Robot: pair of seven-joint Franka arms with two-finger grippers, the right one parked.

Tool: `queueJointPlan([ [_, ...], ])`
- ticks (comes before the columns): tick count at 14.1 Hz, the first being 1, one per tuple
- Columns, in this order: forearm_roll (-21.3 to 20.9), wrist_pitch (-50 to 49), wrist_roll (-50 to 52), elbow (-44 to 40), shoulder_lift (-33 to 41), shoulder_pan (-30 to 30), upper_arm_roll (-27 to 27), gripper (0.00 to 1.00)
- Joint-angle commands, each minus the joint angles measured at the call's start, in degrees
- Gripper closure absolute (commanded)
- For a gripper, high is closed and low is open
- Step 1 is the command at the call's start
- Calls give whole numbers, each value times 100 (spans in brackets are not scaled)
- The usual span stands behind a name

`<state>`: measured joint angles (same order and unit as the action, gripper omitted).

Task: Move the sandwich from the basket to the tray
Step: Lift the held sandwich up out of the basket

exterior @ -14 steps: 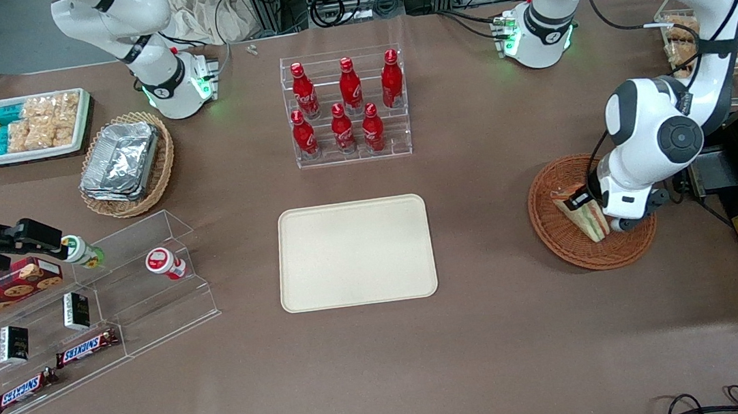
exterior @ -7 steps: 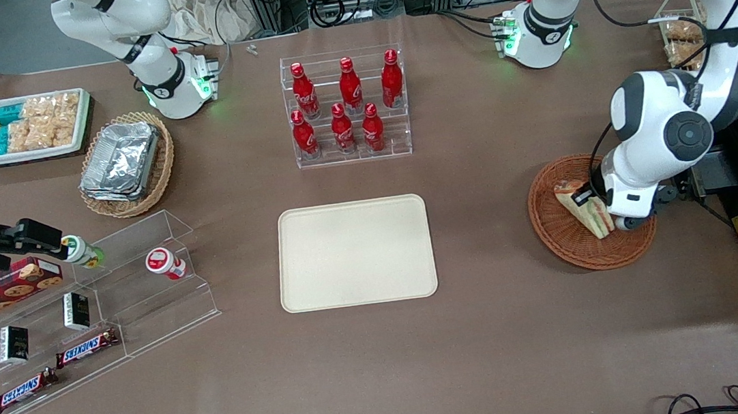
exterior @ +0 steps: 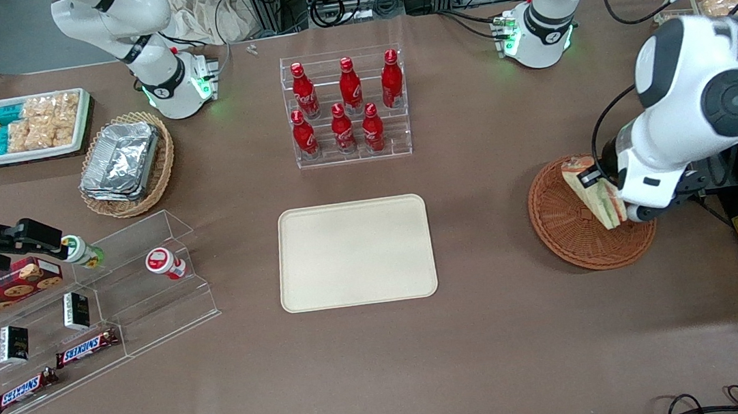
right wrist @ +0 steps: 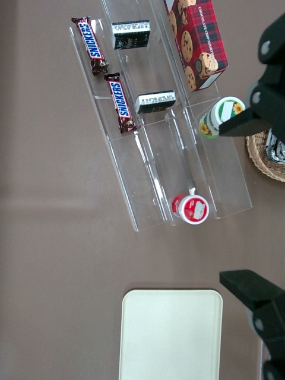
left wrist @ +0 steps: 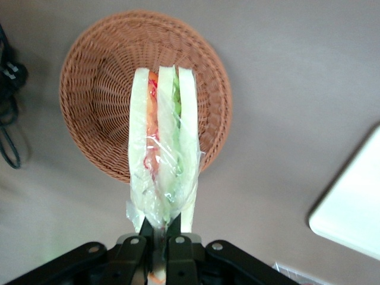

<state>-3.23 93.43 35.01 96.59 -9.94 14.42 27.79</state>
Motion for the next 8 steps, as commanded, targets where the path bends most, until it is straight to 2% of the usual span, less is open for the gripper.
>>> queueJointPlan([
  [1, -19, -430, -704, -527, -175, -61, 226, 96],
  [5, 7, -361, -891, -518, -297, -105, 1025, 96],
  [8, -10, 243, -839, -659, -753, -517, 1299, 96],
])
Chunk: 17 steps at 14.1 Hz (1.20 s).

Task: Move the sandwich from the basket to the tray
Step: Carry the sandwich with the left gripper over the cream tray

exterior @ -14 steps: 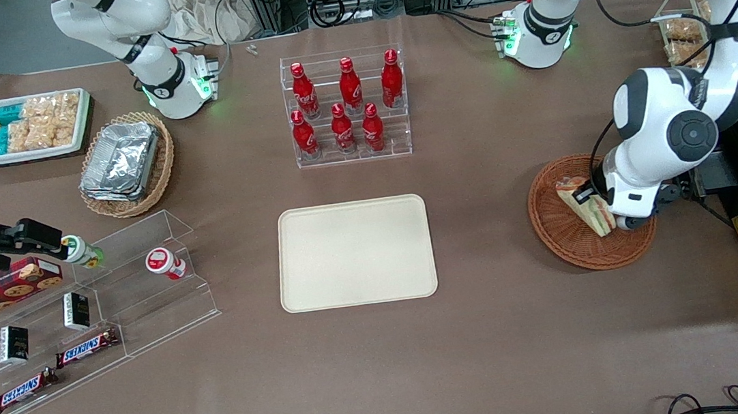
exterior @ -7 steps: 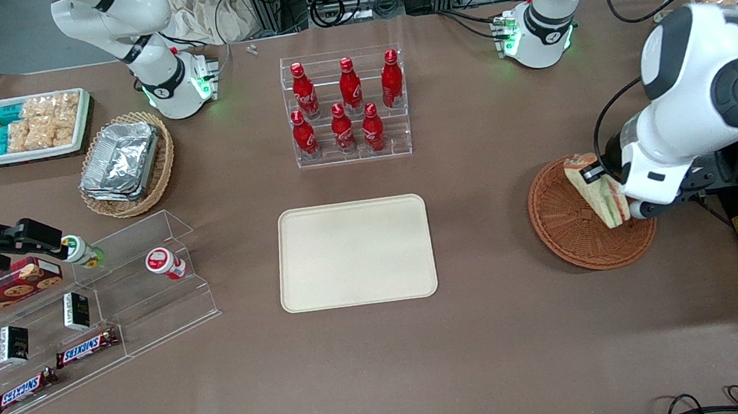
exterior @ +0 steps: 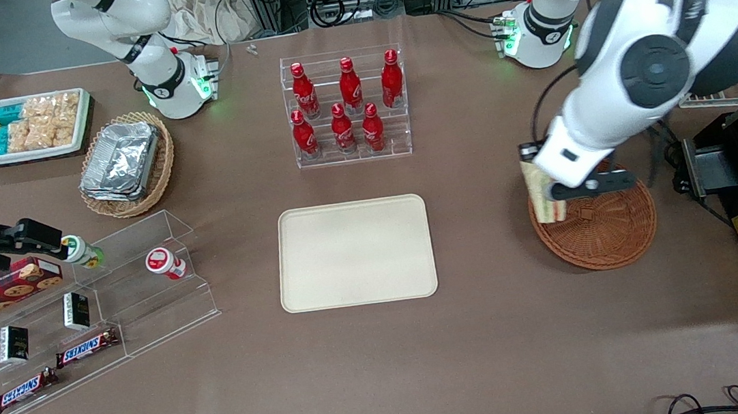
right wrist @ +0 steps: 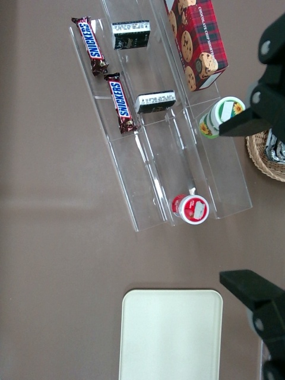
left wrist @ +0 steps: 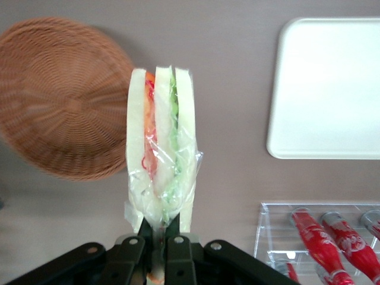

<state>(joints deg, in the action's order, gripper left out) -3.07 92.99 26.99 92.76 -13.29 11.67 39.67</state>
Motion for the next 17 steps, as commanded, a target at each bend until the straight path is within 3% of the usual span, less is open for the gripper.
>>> queueJointPlan([
  [1, -44, 664, 7, -276, -638, -522, 111, 96],
  [4, -141, 1421, 165, -320, -1297, -998, 85, 96],
  [8, -1404, 1861, 1306, -408, -2097, -1474, 76, 96],
  [9, -1450, 2002, 1378, -408, -2229, -1474, 76, 100],
  [17, -1564, 2864, 1791, -451, -2846, -2009, -195, 100],
])
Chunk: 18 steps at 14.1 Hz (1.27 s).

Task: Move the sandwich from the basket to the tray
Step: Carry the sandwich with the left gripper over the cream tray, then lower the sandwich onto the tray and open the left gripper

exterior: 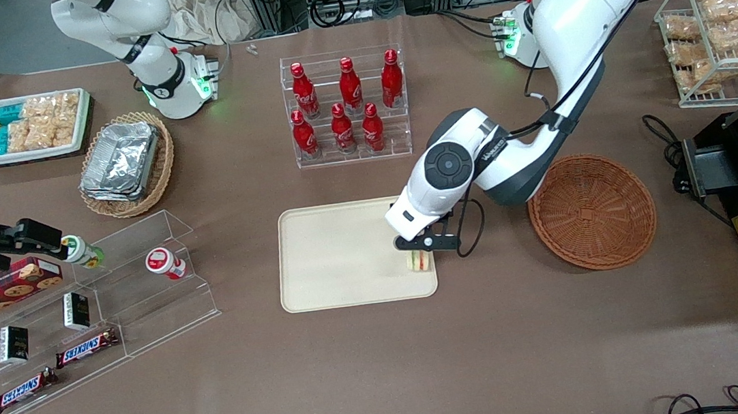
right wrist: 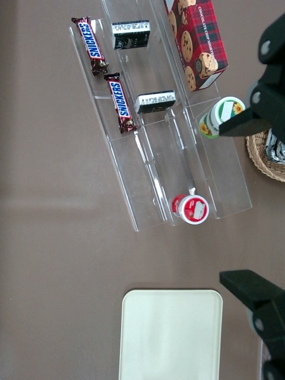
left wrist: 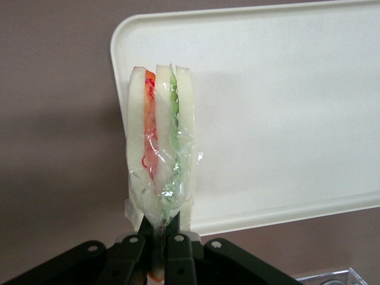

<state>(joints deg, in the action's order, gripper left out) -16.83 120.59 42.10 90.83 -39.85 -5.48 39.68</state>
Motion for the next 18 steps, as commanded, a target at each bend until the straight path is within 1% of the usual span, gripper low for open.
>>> queueJointPlan([
  [1, -207, 192, 351, -259, -198, -453, -345, 100],
  [3, -207, 281, 378, -267, -347, -586, -566, 100],
  [6, -207, 281, 378, -285, -383, -595, -566, 100],
  [7, -207, 281, 387, -285, -391, -595, -566, 96],
  [8, -198, 290, 387, -285, -391, -595, -566, 90],
  [9, -189, 298, 456, -285, -391, -586, -566, 63],
  [10, -207, 290, 683, -285, -383, -586, -566, 1],
  [11, -216, 290, 894, -285, -348, -586, -566, 0],
  [13, -190, 176, 1002, -338, -217, -525, -566, 0],
  [15, -76, -279, 1002, -355, -23, -464, -558, 0],
  [18, 267, -1149, 853, -338, 503, -226, -531, 0],
])
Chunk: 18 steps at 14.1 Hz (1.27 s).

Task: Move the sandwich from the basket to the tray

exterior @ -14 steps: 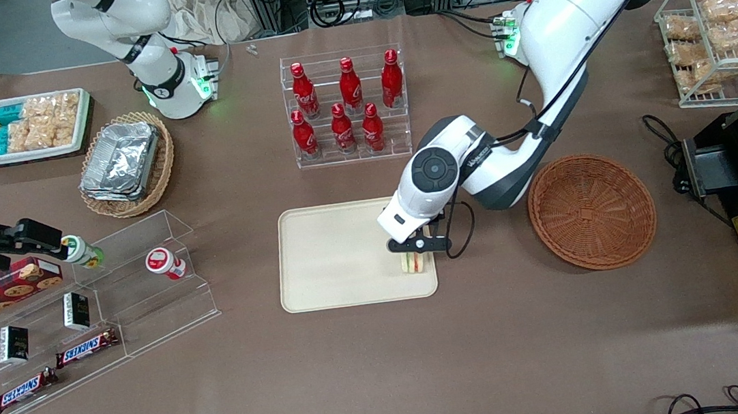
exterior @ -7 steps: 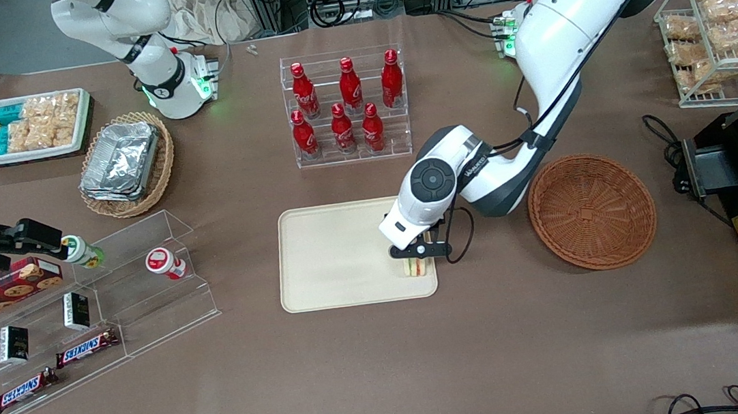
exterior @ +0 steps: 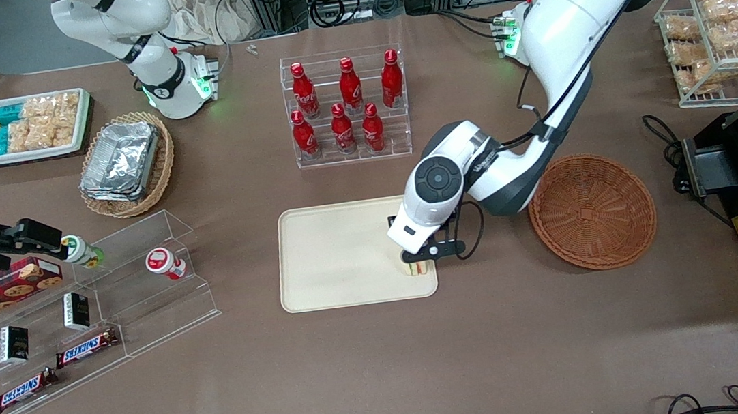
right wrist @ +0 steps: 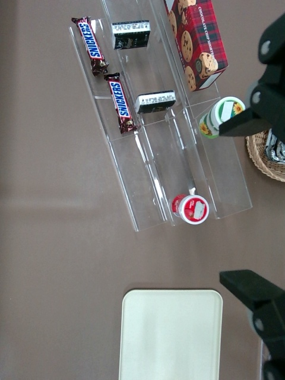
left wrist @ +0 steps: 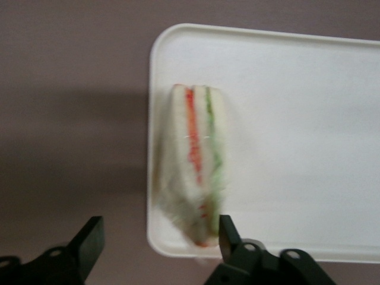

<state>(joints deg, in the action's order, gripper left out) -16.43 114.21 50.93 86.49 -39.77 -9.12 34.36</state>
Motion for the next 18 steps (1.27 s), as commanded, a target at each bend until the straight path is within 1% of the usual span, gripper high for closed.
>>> queueJointPlan([
  [1, 246, -792, -144, 114, 653, 234, 9, 0],
  [3, 508, -1398, -460, 123, 952, 401, 18, 0],
  [4, 544, -1636, -557, 132, 1093, 463, 9, 0],
  [6, 545, -2076, -846, 149, 1322, 691, 9, 0],
  [8, 553, -2437, -1661, 149, 1559, 981, 9, 0],
  [10, 554, -2753, -2147, 140, 1770, 1288, 9, 0],
  [12, 536, -2991, -2734, 132, 2086, 1639, 1, 0],
  [15, 580, -3229, -4193, 79, 2456, 2360, 1, 0],
  [17, 737, -3317, -4460, 0, 2527, 2730, -8, 0],
  [18, 677, -3318, -4478, -9, 2536, 2810, -17, 0],
])
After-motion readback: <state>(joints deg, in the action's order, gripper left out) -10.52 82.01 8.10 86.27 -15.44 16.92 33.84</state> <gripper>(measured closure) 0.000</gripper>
